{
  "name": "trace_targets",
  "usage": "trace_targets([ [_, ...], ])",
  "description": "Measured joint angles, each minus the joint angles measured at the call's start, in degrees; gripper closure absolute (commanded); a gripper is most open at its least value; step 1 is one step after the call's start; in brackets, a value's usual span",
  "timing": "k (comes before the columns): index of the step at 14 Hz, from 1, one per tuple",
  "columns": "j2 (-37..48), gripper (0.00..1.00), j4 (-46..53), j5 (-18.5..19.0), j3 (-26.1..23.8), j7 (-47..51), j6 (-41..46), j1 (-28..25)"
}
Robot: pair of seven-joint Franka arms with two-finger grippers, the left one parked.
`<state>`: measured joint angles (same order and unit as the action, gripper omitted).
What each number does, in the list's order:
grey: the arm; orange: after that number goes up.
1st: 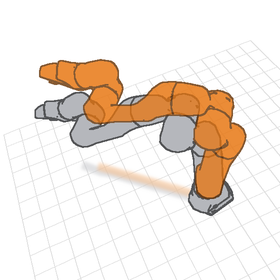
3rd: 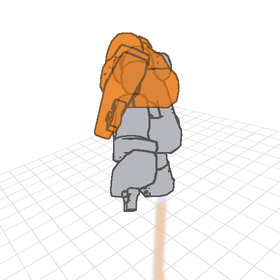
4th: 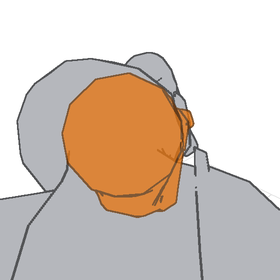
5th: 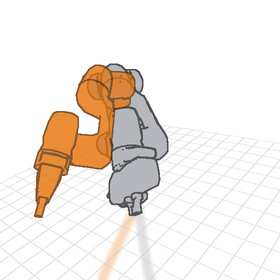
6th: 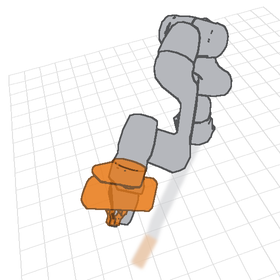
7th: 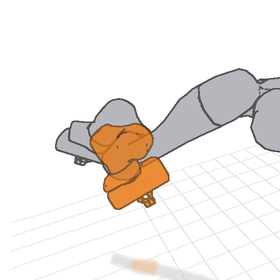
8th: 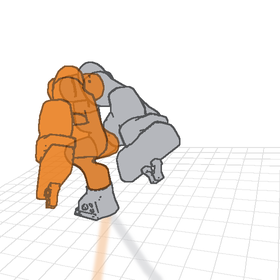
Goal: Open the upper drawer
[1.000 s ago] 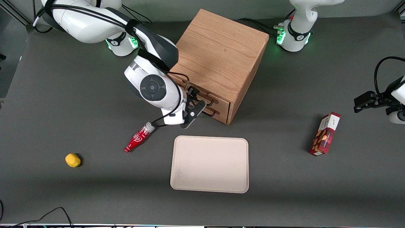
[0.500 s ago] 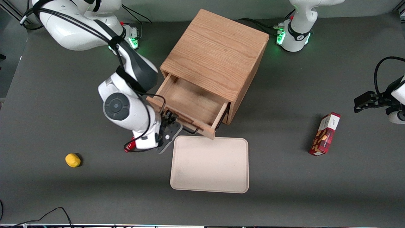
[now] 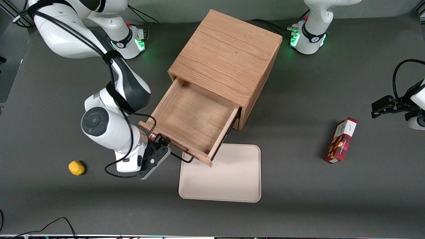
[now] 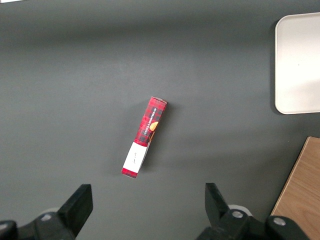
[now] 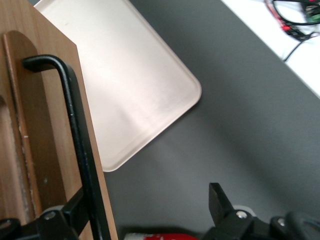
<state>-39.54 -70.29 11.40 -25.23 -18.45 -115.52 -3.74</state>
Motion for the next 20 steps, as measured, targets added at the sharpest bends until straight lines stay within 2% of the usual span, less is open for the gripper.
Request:
trace_targets([
  [2,-0.48,0.0,1.25,-1.43,1.43,0.0,-0.2,0.27],
  [5,-0.7,0.0,1.66,-7.49,3.64,-0.1,0.07,0.54],
  [9,-0.69,0.0,2.17,-8.64,3.75,-0.1,0.13,0.42],
  [13,0.18,0.0,4.81,-13.55,4.63,-0.08,-0.33,1.16],
  [17,7.85,0.0,5.09,-14.9,5.15,0.24,3.56,5.37],
  [20,16.54,0.0,-0.83,-15.46,10.57,3.29,9.15,10.16],
])
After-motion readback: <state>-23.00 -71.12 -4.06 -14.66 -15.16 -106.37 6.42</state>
